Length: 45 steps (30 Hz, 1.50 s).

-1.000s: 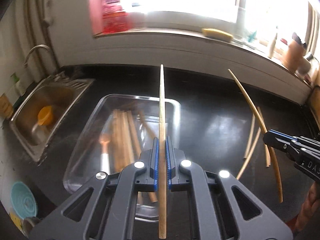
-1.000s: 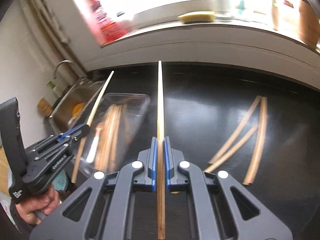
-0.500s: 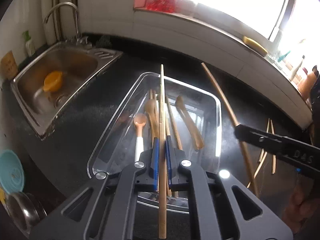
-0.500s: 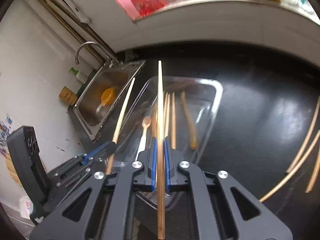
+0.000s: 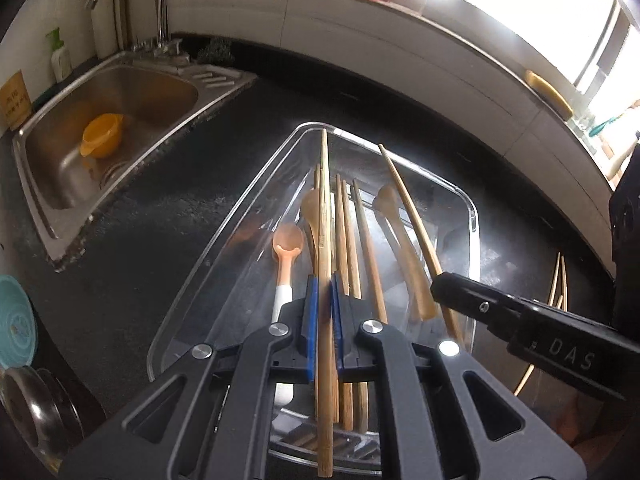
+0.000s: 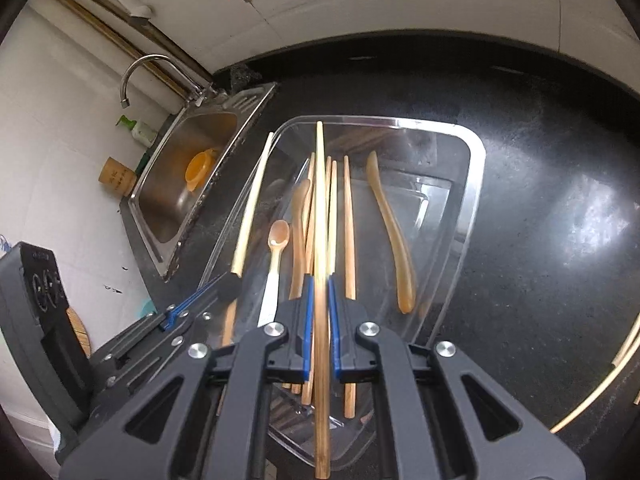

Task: Organize utensils
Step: 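Carry both chopsticks over the clear tray and open both tools to drop them, then move both open tools back toward the remaining chopstick pile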

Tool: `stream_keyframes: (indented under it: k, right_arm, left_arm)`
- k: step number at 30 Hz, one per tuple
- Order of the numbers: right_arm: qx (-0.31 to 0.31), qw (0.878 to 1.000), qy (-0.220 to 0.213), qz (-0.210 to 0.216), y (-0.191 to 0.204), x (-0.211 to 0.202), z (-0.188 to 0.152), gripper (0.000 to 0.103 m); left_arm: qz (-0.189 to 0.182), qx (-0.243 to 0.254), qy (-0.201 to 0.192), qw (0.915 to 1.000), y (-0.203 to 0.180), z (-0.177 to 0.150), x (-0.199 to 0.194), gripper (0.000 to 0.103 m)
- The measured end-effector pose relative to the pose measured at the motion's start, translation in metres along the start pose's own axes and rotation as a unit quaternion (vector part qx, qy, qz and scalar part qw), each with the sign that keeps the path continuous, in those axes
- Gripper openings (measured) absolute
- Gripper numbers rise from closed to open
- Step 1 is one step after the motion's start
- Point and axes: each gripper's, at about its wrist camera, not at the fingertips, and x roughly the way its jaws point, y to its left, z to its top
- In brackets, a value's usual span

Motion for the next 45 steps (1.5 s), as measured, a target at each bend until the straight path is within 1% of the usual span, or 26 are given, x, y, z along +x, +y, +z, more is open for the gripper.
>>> stream_keyframes:
  k: [4,9,11,13,14,15,16,17,18,19,20,21,23,24,26,27,28,30,32,34,36,39,40,41,43,45]
  right_arm:
    - [-0.001,1.000,0.007,-0.002,0.001,0.010,0.003,0.008]
    - [0.005,1.000,0.011,-0.003,-0.003,0.018,0.006,0.008]
    - [0.010,1.000,0.002,-0.006,-0.005,0.017,0.007,0.008]
    - [0.014,1.000,-0.006,-0.003,-0.006,0.014,0.010,0.008]
    - [0.016,1.000,-0.002,-0.004,-0.007,0.013,0.012,0.009]
    - [0.019,1.000,0.001,-0.006,-0.009,0.011,0.013,0.014]
    - [0.027,1.000,-0.001,-0.007,-0.014,0.006,0.015,0.039]
    - [0.034,0.999,-0.018,-0.007,-0.019,-0.003,0.015,0.070]
    - [0.035,0.999,-0.033,-0.013,-0.022,-0.011,0.014,0.075]
    - [0.029,0.998,-0.056,-0.023,-0.027,-0.026,0.012,0.075]
    - [0.023,0.997,-0.069,-0.028,-0.032,-0.039,0.010,0.075]
    - [0.021,0.996,-0.080,-0.033,-0.038,-0.049,0.006,0.075]
    - [0.022,0.992,-0.113,-0.060,-0.057,-0.081,-0.010,0.075]
    - [0.027,0.989,-0.129,-0.065,-0.069,-0.097,-0.022,0.076]
    - [0.038,0.984,-0.151,-0.091,-0.089,-0.120,-0.042,0.077]
    - [0.048,0.979,-0.164,-0.113,-0.104,-0.135,-0.058,0.078]
    - [0.056,0.975,-0.172,-0.125,-0.115,-0.145,-0.068,0.078]
    - [0.077,0.966,-0.187,-0.162,-0.144,-0.168,-0.098,0.078]
    - [0.092,0.959,-0.189,-0.192,-0.169,-0.184,-0.122,0.078]
    - [0.108,0.951,-0.193,-0.214,-0.192,-0.199,-0.146,0.078]
    - [0.127,0.946,-0.193,-0.228,-0.214,-0.210,-0.164,0.078]
    - [0.149,0.941,-0.196,-0.230,-0.235,-0.224,-0.183,0.078]
    - [0.151,0.939,-0.201,-0.235,-0.242,-0.231,-0.191,0.080]
    - [0.151,0.937,-0.203,-0.240,-0.245,-0.234,-0.194,0.084]
    - [0.148,0.934,-0.207,-0.250,-0.252,-0.238,-0.200,0.084]
    - [0.150,0.933,-0.203,-0.256,-0.259,-0.238,-0.198,0.085]
  left_arm:
    - [0.012,0.004,0.003,0.9999,0.001,0.001,0.011,0.006]
    - [0.012,0.001,0.009,0.9999,0.005,0.005,0.023,0.006]
    - [0.013,0.001,0.009,0.9999,0.005,0.005,0.024,0.006]
    - [0.020,0.014,0.007,0.9997,0.003,0.006,0.026,0.006]
    - [0.018,0.014,0.006,0.9997,0.003,0.006,0.027,0.007]
    - [0.016,0.013,0.008,0.9998,0.004,0.007,0.028,0.009]
    - [0.017,0.010,0.010,0.9998,0.006,0.008,0.027,0.020]
    - [0.014,0.004,0.004,0.9999,0.008,0.008,0.024,0.053]
    - [0.014,0.000,-0.002,0.9999,0.010,0.008,0.022,0.074]
    - [0.022,-0.005,-0.021,0.9995,0.013,0.008,0.015,0.089]
    - [0.032,-0.004,-0.035,0.9989,0.014,0.008,0.008,0.089]
    - [0.035,-0.002,-0.041,0.9985,0.014,0.007,0.003,0.089]
    - [0.024,-0.004,-0.054,0.9982,0.012,0.003,-0.012,0.089]
    - [0.016,-0.004,-0.063,0.9979,0.007,0.000,-0.020,0.089]
    - [0.000,0.005,-0.073,0.9973,-0.005,-0.006,-0.032,0.090]
    - [-0.010,0.022,-0.081,0.9964,-0.019,-0.010,-0.039,0.090]
    - [-0.017,0.036,-0.085,0.9956,-0.031,-0.012,-0.042,0.091]
    - [-0.036,0.069,-0.089,0.9930,-0.060,-0.019,-0.045,0.092]
    - [-0.060,0.117,-0.086,0.9877,-0.099,-0.030,-0.040,0.092]
    - [-0.073,0.161,-0.078,0.9811,-0.140,-0.041,-0.028,0.092]
    - [-0.084,0.192,-0.067,0.9755,-0.175,-0.050,-0.014,0.092]
    - [-0.094,0.238,-0.050,0.9654,-0.225,-0.065,0.006,0.092]
    - [-0.099,0.255,-0.044,0.9609,-0.242,-0.070,0.013,0.093]
    - [-0.102,0.264,-0.041,0.9583,-0.250,-0.075,0.015,0.095]
    - [-0.110,0.280,-0.035,0.9530,-0.268,-0.080,0.024,0.096]
    - [-0.107,0.284,-0.028,0.9525,-0.282,-0.078,0.037,0.096]
